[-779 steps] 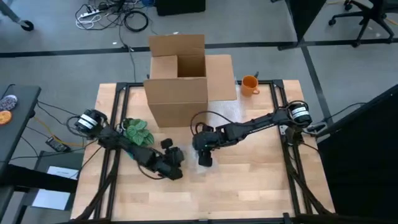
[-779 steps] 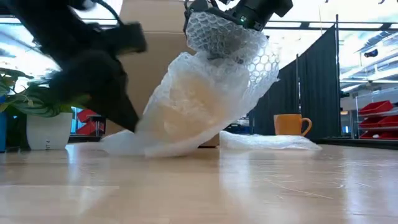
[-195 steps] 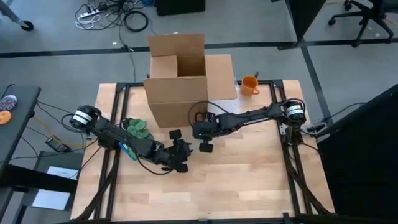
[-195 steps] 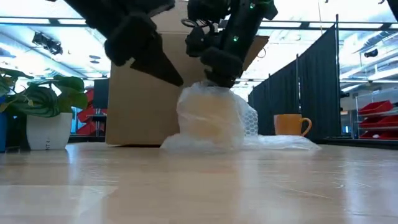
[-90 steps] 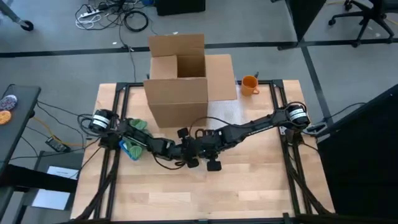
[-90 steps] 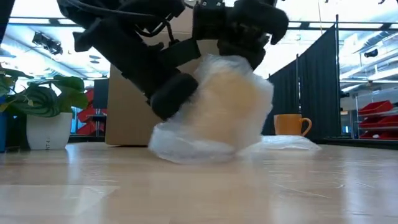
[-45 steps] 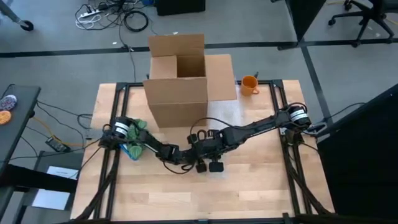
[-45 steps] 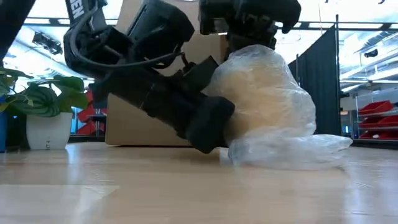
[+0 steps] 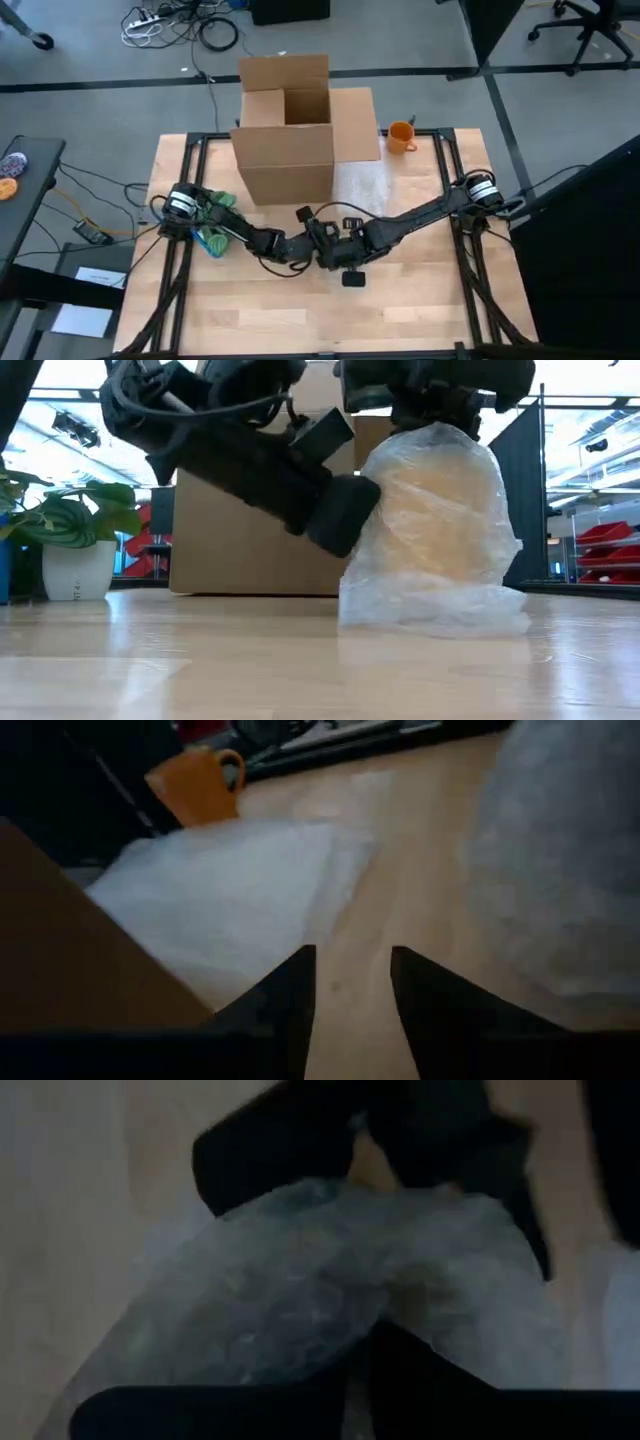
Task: Wrap mug
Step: Wrap the yellow mug with the bubble wrap
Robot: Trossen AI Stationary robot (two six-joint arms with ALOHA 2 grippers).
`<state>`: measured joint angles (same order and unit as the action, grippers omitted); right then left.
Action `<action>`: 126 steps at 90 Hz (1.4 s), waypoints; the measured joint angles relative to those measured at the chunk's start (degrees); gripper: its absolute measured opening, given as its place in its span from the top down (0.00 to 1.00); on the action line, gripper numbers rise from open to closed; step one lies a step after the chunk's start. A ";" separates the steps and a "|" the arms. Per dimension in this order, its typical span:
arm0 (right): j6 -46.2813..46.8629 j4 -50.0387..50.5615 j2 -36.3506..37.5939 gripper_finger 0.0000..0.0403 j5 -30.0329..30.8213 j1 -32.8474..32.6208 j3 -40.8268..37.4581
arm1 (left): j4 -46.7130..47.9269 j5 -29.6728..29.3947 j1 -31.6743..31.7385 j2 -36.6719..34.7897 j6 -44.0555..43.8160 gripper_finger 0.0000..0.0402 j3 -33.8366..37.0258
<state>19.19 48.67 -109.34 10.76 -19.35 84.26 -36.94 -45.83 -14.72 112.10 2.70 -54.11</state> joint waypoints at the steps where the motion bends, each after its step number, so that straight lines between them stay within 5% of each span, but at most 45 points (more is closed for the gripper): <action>1: 0.13 -0.22 0.00 1.00 -0.01 0.00 -0.23 | 0.30 -0.12 0.00 -0.27 0.19 0.71 0.00; 36: -1.74 -1.53 0.00 1.00 0.49 -0.11 -1.44 | 8.17 -1.41 -1.23 -2.54 0.77 0.71 -0.28; 56: -2.35 -1.19 -0.04 1.00 1.48 -0.38 -1.50 | 22.45 -7.56 -4.09 -10.10 5.02 0.71 -0.26; 73: -2.35 -1.05 -0.07 1.00 1.64 -0.44 -1.55 | 31.59 -4.45 -9.01 -18.17 -5.49 0.71 -0.26; 90: -2.33 -1.55 -0.11 1.00 1.67 -0.44 -1.59 | 24.00 -1.24 -16.61 -10.79 -12.24 0.71 -0.13; 105: -2.33 -2.84 -0.11 1.00 1.66 -0.40 -1.61 | 6.19 20.64 -17.71 0.39 -13.02 0.71 -0.09; 126: -2.38 -6.35 -0.15 1.00 0.78 -0.09 -1.68 | -0.81 23.72 -11.09 6.02 -13.79 0.71 0.00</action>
<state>16.81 42.32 -109.49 11.54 -19.44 82.59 -37.75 -22.11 -25.81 118.13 -11.09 -54.11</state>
